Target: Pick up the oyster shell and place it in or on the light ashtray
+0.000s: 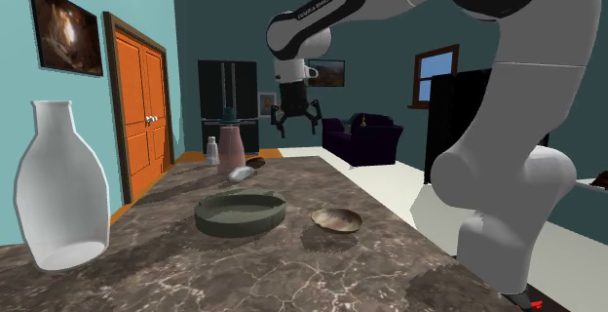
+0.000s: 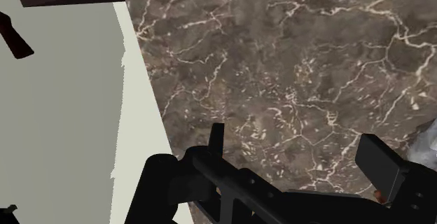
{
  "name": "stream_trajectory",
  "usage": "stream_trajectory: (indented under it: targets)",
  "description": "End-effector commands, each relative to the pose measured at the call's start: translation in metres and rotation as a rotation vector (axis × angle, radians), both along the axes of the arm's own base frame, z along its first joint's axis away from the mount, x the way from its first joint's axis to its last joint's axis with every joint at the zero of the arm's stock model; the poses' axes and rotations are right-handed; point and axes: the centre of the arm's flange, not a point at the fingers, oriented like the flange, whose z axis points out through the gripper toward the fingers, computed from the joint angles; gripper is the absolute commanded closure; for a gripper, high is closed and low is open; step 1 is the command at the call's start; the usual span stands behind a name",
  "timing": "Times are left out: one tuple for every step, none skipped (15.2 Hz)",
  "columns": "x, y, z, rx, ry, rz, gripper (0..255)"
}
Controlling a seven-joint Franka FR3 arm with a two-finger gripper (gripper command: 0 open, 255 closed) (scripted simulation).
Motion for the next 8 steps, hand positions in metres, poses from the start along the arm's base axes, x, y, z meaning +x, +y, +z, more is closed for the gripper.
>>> stream_trajectory:
  targets:
    - [0.009,0.024,-0.010,-0.007,0.008,-0.023,0]
    - [0.014,0.036,-0.015,-0.011,0.013,-0.033,0]
    - [0.018,0.048,-0.021,-0.015,0.017,-0.042,0]
    - [0.023,0.061,-0.027,-0.020,0.021,-0.052,0]
    - [0.027,0.072,-0.033,-0.024,0.026,-0.062,0]
    - [0.032,0.084,-0.039,-0.028,0.030,-0.071,0]
    - [0.037,0.096,-0.045,-0.032,0.034,-0.081,0]
    - [0.042,0.108,-0.051,-0.037,0.039,-0.091,0]
